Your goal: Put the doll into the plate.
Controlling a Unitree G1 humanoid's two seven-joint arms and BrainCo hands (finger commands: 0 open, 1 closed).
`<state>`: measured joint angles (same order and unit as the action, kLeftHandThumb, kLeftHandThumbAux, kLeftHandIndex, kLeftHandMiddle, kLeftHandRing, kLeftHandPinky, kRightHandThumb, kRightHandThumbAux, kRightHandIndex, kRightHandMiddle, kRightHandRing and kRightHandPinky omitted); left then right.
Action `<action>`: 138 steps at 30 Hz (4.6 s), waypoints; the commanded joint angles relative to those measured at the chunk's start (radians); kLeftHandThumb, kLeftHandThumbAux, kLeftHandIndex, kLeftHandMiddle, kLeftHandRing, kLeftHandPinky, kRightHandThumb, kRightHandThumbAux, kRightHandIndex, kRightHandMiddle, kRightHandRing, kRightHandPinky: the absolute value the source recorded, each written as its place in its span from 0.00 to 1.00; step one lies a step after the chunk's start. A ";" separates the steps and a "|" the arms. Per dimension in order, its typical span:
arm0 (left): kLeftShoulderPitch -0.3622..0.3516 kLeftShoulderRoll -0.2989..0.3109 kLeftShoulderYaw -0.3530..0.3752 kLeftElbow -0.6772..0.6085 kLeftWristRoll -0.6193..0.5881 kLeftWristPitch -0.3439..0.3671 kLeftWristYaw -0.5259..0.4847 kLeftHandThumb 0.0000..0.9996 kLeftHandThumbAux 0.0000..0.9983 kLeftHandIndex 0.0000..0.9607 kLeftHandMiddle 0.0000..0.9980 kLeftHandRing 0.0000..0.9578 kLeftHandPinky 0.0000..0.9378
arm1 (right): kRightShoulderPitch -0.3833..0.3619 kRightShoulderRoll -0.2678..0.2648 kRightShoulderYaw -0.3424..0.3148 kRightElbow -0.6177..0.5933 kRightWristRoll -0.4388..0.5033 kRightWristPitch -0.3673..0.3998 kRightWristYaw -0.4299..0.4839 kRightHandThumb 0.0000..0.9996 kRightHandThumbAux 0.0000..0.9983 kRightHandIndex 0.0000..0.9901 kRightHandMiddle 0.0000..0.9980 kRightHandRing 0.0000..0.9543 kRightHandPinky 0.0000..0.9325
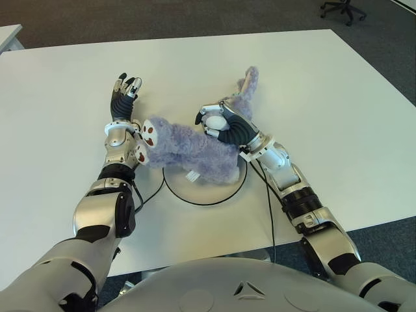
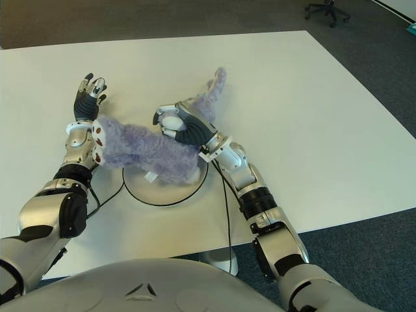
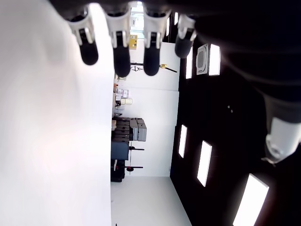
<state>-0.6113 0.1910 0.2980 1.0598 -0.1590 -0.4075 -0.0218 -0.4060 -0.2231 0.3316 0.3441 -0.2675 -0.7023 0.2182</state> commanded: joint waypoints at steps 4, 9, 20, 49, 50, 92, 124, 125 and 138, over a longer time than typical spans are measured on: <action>0.056 -0.028 -0.003 0.042 0.001 0.040 0.014 0.00 0.53 0.07 0.15 0.14 0.07 | 0.025 -0.011 0.025 0.040 -0.029 0.029 0.035 0.68 0.71 0.44 0.77 0.80 0.82; 0.056 -0.028 -0.002 0.042 -0.001 0.042 0.015 0.00 0.53 0.07 0.15 0.14 0.10 | 0.023 -0.013 0.026 0.040 -0.041 0.033 0.031 0.68 0.72 0.44 0.77 0.81 0.83; 0.058 -0.027 -0.004 0.040 0.001 0.041 0.015 0.00 0.50 0.07 0.16 0.15 0.10 | 0.024 -0.012 0.027 0.040 -0.049 0.042 0.027 0.68 0.72 0.44 0.76 0.80 0.82; 0.057 -0.021 -0.003 0.039 -0.001 0.044 0.007 0.00 0.51 0.08 0.17 0.16 0.10 | 0.017 -0.022 0.038 0.041 -0.050 0.037 0.049 0.68 0.72 0.43 0.62 0.63 0.58; 0.057 -0.021 -0.003 0.039 -0.001 0.045 0.007 0.00 0.51 0.08 0.17 0.16 0.10 | 0.017 -0.023 0.038 0.041 -0.051 0.037 0.049 0.68 0.72 0.43 0.61 0.62 0.58; 0.059 -0.022 -0.004 0.033 -0.003 0.049 0.004 0.00 0.51 0.07 0.16 0.14 0.05 | 0.040 -0.012 0.038 0.029 -0.116 0.047 -0.038 0.28 0.51 0.22 0.23 0.22 0.17; 0.066 -0.026 0.001 0.026 -0.013 0.043 -0.009 0.00 0.51 0.05 0.15 0.15 0.10 | 0.053 -0.024 0.056 0.005 -0.235 0.059 -0.145 0.26 0.35 0.00 0.00 0.00 0.00; 0.066 -0.026 0.001 0.026 -0.014 0.042 -0.009 0.00 0.51 0.05 0.15 0.15 0.10 | 0.053 -0.025 0.056 0.002 -0.239 0.062 -0.145 0.26 0.35 0.00 0.00 0.00 0.00; 0.066 -0.025 0.002 0.030 -0.016 0.040 -0.004 0.00 0.51 0.05 0.17 0.19 0.22 | 0.057 -0.030 0.064 -0.010 -0.272 0.072 -0.178 0.25 0.30 0.00 0.00 0.00 0.00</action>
<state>-0.6076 0.1939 0.2989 1.0498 -0.1693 -0.4009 -0.0223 -0.3956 -0.2393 0.3705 0.2985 -0.4938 -0.6688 0.0258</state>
